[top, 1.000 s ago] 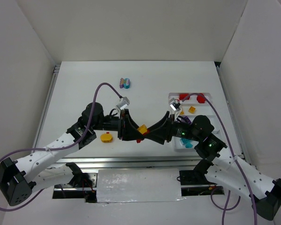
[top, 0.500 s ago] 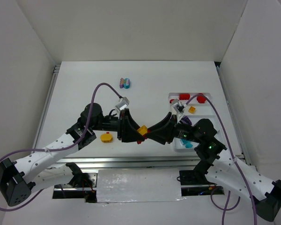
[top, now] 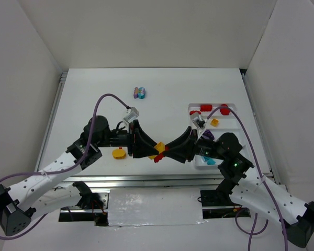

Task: Sort the legos into containers by color

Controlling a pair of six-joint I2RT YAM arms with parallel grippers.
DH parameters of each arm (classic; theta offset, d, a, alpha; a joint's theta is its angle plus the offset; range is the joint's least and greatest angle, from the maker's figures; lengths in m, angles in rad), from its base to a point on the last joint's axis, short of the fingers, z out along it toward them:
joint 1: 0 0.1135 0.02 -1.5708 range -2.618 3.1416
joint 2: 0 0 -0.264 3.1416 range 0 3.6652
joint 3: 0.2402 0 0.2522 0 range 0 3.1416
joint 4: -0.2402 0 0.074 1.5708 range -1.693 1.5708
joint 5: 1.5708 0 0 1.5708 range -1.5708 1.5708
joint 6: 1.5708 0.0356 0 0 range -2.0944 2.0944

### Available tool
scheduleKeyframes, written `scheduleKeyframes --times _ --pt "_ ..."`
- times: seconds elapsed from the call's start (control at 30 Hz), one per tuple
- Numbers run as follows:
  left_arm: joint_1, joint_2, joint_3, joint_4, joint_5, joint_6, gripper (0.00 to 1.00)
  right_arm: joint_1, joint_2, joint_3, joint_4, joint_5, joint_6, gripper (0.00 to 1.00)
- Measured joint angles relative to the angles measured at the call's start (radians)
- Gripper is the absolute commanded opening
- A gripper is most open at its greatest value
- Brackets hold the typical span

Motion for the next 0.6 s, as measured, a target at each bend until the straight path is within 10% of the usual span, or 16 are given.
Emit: scheduleKeyframes --times 0.2,0.4,0.6 --pt "0.000 0.021 0.000 0.005 0.020 0.000 0.65 0.000 0.031 0.001 0.000 -0.011 0.002 0.00" --pt "0.005 0.029 -0.004 0.019 0.045 0.008 0.00 0.000 0.048 0.010 0.000 -0.034 0.013 0.00" --pt "0.001 -0.005 -0.004 -0.023 -0.011 0.037 0.00 -0.002 0.045 0.012 -0.009 -0.031 -0.023 0.00"
